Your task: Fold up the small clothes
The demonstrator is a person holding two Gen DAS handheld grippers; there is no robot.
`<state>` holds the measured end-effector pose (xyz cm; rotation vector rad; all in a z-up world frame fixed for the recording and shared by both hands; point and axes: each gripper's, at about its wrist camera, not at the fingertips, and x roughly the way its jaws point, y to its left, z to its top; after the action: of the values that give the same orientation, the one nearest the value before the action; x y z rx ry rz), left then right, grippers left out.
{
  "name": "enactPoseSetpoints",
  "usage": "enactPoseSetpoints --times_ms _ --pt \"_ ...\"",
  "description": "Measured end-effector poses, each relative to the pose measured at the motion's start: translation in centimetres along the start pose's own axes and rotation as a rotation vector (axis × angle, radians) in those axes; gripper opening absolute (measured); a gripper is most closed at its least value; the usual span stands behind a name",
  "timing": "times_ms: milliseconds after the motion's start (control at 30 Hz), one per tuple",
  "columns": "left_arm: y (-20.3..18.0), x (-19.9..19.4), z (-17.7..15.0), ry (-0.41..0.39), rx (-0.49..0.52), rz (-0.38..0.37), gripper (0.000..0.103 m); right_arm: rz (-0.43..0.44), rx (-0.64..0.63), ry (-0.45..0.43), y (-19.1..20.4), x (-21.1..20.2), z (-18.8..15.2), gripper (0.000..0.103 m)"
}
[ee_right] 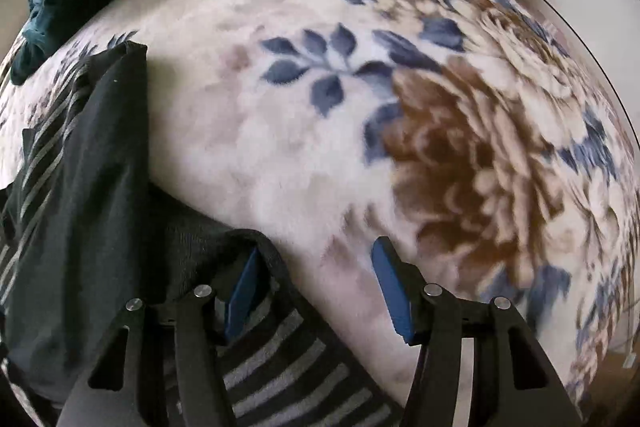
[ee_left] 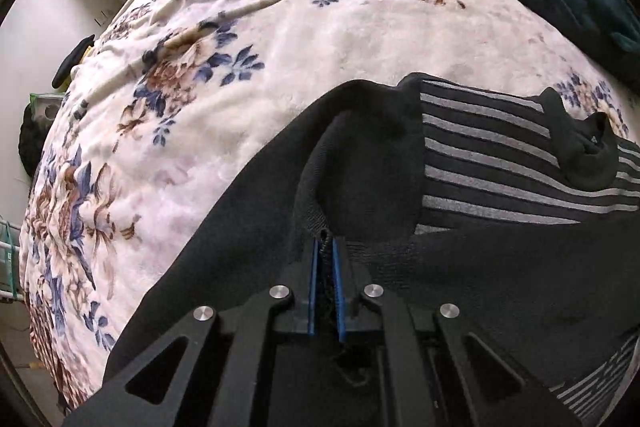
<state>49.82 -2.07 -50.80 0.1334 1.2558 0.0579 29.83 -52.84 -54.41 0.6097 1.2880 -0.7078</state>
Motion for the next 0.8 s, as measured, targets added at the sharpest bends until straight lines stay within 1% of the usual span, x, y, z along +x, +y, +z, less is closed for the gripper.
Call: enactPoseSetpoints --times_ms 67,133,167,267,367,433,500,567,600,633,667,700,733,767,800 --pt "0.1 -0.7 -0.3 -0.016 -0.001 -0.002 0.005 0.003 0.025 0.038 -0.6 -2.2 -0.4 0.058" --pt "0.6 -1.3 -0.4 -0.023 -0.016 -0.009 0.006 0.075 0.067 0.042 -1.3 -4.3 -0.4 0.058" --pt "0.9 -1.4 -0.5 -0.027 -0.026 -0.004 0.006 0.092 0.081 0.046 -1.4 -5.0 -0.2 0.058" --pt "1.4 -0.8 -0.9 -0.018 -0.033 0.005 0.006 0.185 0.113 0.046 -0.2 -6.1 1.8 0.058" --pt "1.1 -0.3 -1.3 -0.012 -0.024 0.021 0.006 0.235 0.069 0.034 4.3 -5.0 5.3 0.058" --pt "0.9 -0.3 -1.4 -0.021 -0.026 0.036 0.006 0.243 0.022 0.022 7.6 -3.6 7.6 0.058" --pt "1.3 -0.4 -1.6 -0.027 -0.047 0.039 0.006 0.261 -0.018 0.065 11.6 -1.5 9.0 0.052" --pt "1.7 -0.3 -1.8 -0.029 -0.062 0.050 0.006 0.207 -0.074 0.105 14.8 0.7 9.4 0.044" --pt "2.0 -0.2 -2.0 -0.029 -0.069 0.056 0.006 0.153 -0.104 0.097 16.3 1.5 9.1 0.040" --pt "2.2 -0.1 -2.2 -0.025 -0.073 0.052 0.006 0.097 -0.123 0.075 17.3 1.8 8.7 0.034" --pt "2.3 0.1 -2.3 -0.020 -0.077 0.050 0.006 0.053 -0.137 0.035 18.2 1.7 8.4 0.025" --pt "2.4 0.2 -2.4 -0.020 -0.075 0.050 0.006 0.013 -0.151 -0.004 19.0 1.3 8.0 0.019" --pt "2.4 0.2 -2.4 -0.023 -0.071 0.055 0.006 -0.008 -0.161 -0.030 19.7 0.8 7.5 0.013" --pt "2.5 0.2 -2.4 -0.028 -0.068 0.063 0.005 -0.003 -0.159 -0.061 20.3 0.1 7.1 0.010" --pt "2.8 0.1 -2.5 -0.036 -0.071 0.088 0.005 0.025 -0.173 -0.095 21.1 -0.7 6.5 0.009"
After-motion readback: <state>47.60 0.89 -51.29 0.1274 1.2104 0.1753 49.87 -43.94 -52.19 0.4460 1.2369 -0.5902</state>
